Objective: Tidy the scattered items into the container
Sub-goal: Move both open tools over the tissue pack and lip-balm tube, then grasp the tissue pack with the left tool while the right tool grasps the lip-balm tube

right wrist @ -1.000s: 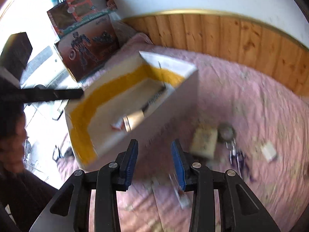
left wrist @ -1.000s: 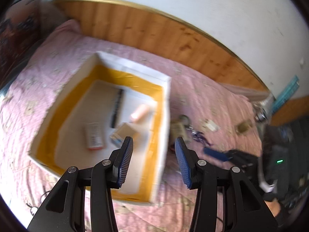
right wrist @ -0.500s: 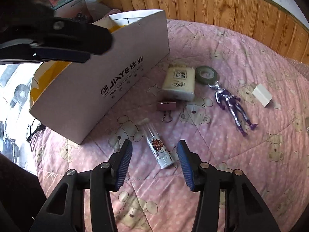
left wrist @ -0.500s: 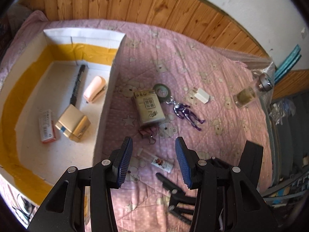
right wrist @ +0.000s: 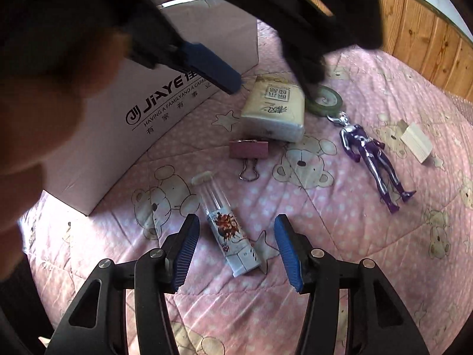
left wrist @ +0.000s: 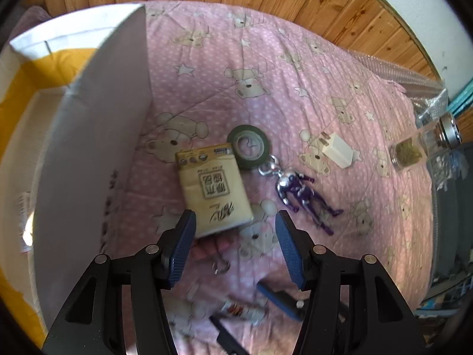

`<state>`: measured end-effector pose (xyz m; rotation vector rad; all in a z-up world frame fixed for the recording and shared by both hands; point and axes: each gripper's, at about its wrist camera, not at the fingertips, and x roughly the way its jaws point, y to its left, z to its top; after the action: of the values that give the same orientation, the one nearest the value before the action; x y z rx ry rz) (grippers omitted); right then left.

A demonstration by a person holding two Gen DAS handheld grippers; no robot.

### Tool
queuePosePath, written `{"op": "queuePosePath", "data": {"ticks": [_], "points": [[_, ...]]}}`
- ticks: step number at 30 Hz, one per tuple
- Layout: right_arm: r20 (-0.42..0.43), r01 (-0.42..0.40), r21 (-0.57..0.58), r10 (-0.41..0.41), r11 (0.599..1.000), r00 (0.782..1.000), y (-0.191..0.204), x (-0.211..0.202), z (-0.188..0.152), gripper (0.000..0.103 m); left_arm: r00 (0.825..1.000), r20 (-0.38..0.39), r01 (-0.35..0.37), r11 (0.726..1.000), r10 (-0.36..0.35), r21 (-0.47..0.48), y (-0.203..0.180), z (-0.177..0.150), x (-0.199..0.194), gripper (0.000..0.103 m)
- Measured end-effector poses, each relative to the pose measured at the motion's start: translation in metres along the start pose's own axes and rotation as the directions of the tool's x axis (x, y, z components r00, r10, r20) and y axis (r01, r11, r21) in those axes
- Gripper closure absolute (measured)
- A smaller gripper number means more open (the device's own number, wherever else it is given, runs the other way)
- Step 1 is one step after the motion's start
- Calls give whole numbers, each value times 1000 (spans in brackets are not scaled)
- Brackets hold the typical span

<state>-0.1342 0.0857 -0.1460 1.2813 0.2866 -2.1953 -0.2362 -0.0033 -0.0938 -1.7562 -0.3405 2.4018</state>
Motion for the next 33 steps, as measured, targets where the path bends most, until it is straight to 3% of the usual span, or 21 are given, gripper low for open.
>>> {"op": "queuePosePath", "data": {"ticks": [4, 12, 19, 28, 32, 33], "points": [[3, -33, 33, 32, 999, 999, -9, -1, 2, 49, 999, -18, 35, 999, -35, -18, 5, 13, 12, 43], [9, -29, 3, 29, 1000, 1000, -11, -4, -3, 53, 1000, 11, -25, 999, 25, 20, 6, 22, 25, 38], [10, -25, -6, 25, 1000, 1000, -12, -8, -6, 53, 1000, 6, -11, 1000, 11, 8, 9, 23, 17, 38], [14, -20, -17, 21, 1000, 1000, -14, -11, -10, 54, 994, 7, -110, 990, 110, 90, 0, 17, 34, 35], [10, 0, -31, 0, 1000, 1000, -14, -13, -13, 64, 992, -49, -113, 989, 118, 98, 5, 14, 50, 35], [7, 9, -33, -9, 999, 1000, -15, -14, -13, 70, 993, -20, -116, 988, 118, 106, 5, 14, 48, 35]]}}
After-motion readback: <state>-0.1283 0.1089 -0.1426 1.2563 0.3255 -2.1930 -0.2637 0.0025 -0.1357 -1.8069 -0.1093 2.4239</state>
